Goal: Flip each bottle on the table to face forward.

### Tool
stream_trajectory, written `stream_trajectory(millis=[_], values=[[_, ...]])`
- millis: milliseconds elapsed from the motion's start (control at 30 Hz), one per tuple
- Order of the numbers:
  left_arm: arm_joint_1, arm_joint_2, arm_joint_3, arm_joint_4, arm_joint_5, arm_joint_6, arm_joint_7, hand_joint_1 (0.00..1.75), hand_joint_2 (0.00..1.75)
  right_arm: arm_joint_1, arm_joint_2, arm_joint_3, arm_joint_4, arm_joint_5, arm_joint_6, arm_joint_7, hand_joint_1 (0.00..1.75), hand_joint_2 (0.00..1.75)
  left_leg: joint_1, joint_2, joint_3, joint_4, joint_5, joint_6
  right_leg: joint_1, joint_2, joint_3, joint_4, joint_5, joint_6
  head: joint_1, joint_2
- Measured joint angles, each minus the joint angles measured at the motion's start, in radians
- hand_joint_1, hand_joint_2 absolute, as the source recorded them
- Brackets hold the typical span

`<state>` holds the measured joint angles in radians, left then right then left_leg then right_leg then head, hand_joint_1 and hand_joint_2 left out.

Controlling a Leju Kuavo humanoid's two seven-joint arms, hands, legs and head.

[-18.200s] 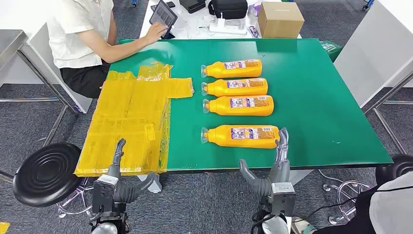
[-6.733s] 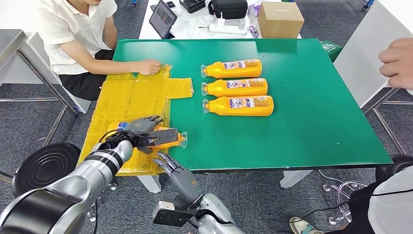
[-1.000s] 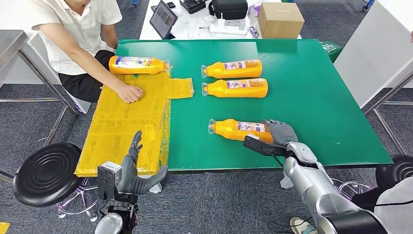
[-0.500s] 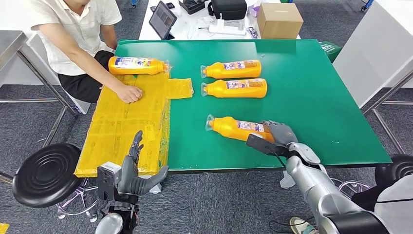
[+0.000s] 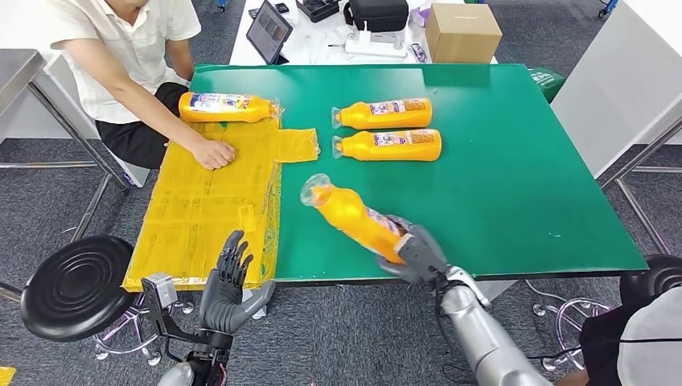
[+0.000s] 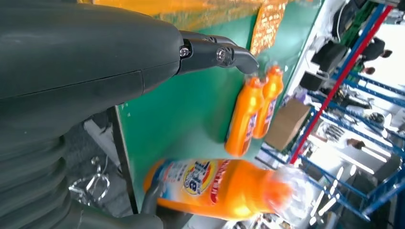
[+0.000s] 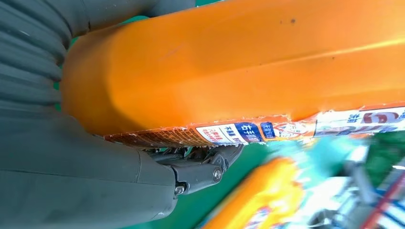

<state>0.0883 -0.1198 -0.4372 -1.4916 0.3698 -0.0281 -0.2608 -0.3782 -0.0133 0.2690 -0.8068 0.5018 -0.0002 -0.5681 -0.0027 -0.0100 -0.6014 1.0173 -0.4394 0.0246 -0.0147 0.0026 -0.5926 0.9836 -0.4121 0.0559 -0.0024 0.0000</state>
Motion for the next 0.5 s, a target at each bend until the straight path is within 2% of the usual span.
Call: stream_trajectory(millis=[200, 500], values=[[-0.016, 0.007, -0.014, 0.001, 0.018, -0.006, 0.004, 0.00, 1.75, 0.030, 0.069, 0.076, -0.103, -0.042, -0.001, 0.011, 1.75, 1.75, 0.000, 0.000, -0.002, 0.000, 0.000, 0.000, 0.000, 0.000, -0.002, 0.000, 0.000, 0.000, 0.000, 0.000], [-0.084, 0.006, -0.025, 0.020, 0.028, -0.043, 0.020, 0.00, 1.75, 0.016, 0.182, 0.220, -0.085, -0.093, 0.026, 0.000, 1.75, 1.75, 0.000, 0.000, -0.002, 0.000, 0.000, 0.000, 0.000, 0.000, -0.003, 0.000, 0.000, 0.000, 0.000, 0.000]])
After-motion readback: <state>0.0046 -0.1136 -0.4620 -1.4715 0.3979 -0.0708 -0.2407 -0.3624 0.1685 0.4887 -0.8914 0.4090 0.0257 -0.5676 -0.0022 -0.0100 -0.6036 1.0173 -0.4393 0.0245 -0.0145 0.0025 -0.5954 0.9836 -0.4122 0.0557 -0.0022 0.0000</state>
